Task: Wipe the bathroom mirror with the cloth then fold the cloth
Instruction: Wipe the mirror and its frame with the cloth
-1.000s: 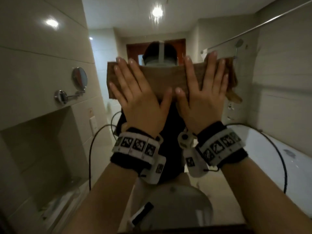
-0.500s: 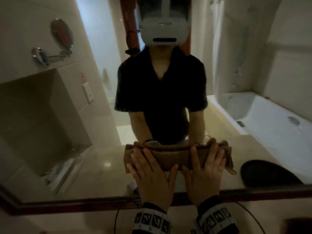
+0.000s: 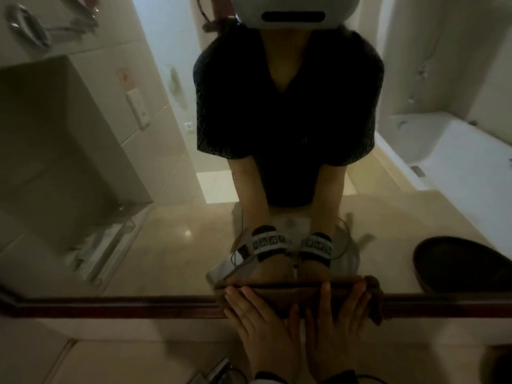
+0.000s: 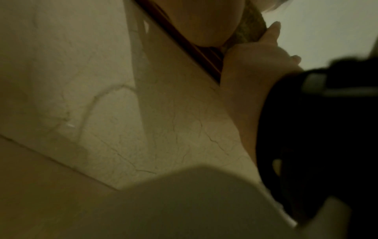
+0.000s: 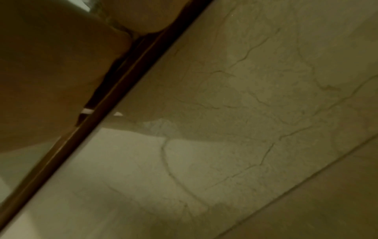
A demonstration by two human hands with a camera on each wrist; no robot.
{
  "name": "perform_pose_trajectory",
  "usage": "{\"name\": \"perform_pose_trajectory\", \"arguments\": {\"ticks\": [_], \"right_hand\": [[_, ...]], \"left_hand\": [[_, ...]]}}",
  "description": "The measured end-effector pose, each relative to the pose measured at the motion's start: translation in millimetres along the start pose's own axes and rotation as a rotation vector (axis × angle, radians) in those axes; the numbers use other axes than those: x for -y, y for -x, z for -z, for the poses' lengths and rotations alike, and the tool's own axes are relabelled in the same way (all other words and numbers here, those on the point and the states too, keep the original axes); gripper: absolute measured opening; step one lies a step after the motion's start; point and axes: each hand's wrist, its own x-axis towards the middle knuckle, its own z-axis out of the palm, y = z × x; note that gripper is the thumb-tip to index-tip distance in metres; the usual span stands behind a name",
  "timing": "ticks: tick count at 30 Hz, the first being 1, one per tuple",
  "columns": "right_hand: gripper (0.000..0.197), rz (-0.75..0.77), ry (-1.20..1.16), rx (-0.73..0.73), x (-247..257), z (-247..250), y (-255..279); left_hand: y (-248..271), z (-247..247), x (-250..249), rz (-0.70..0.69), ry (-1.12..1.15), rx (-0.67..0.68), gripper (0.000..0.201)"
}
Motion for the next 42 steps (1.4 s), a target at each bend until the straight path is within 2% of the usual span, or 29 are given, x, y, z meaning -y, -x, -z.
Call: {"name": "perform_pose_trajectory", "arguments": {"ticks": [4, 7, 8, 11, 13, 14, 17, 19, 22, 24, 26, 28, 30, 32, 34, 36, 38, 40, 42], "right_hand": [[0.059, -0.014, -0.304, -0.166, 8, 20, 0], [0.041, -0.046, -0.327, -0.24, 6, 38, -2], [0.039, -0.071, -0.306, -0.251, 5, 40, -3], [0.055, -0.152, -0.255, -0.244, 1, 34, -5], [0.05, -0.206, -0.254, -0.233, 3, 31, -7], [0.044, -0.228, -0.245, -0.222, 4, 30, -8], [0.038, -0.304, -0.188, -0.16, 16, 29, -7], [0.041, -0.343, -0.206, -0.155, 27, 27, -1], [0.077, -0.308, -0.221, -0.135, 53, 24, 9], [0.085, -0.258, -0.221, -0.089, 73, 18, 15], [0.074, -0.141, -0.209, -0.073, 91, 4, 23], [0.059, -0.029, -0.174, -0.03, 106, -7, 30], [0.049, 0.002, -0.115, 0.006, 113, -12, 30], [0.045, 0.013, -0.061, 0.012, 117, -10, 25], [0.038, -0.018, -0.057, -0.006, 117, -9, 22], [0.035, -0.078, -0.039, -0.004, 117, -9, 19], [0.033, -0.117, -0.014, 0.014, 123, -9, 18], [0.033, -0.105, -0.022, 0.036, 132, -6, 17], [0.024, -0.107, -0.117, 0.012, 138, 4, 12]], "left_hand": [[4, 14, 6, -0.026, 0.06, 0.054, 0.087], [9, 32, 14, -0.068, 0.237, 0.068, 0.082], [9, 38, 17, -0.081, 0.312, 0.042, 0.08], [6, 56, 24, -0.09, 0.424, -0.096, 0.06], [3, 63, 30, -0.084, 0.448, -0.17, 0.044], [0, 64, 36, -0.088, 0.445, -0.166, 0.04], [-8, 66, 53, -0.058, 0.39, -0.018, 0.05], [-12, 69, 59, -0.054, 0.344, 0.06, 0.043], [-12, 72, 67, -0.09, 0.338, 0.183, 0.051], [-10, 68, 77, -0.156, 0.36, 0.219, 0.059], [-9, 68, 88, -0.179, 0.388, 0.255, 0.066], [-6, 83, 93, -0.156, 0.462, 0.349, 0.066], [-10, 101, 101, -0.214, 0.549, 0.471, 0.062], [-22, 113, 115, -0.275, 0.577, 0.481, 0.053], [-32, 117, 135, -0.281, 0.452, 0.387, 0.043], [-40, 116, 153, -0.249, 0.333, 0.341, 0.043], [-46, 118, 163, -0.257, 0.222, 0.401, 0.047], [-49, 121, 168, -0.347, 0.1, 0.463, 0.052], [-46, 124, 168, -0.366, 0.033, 0.504, 0.059]]}}
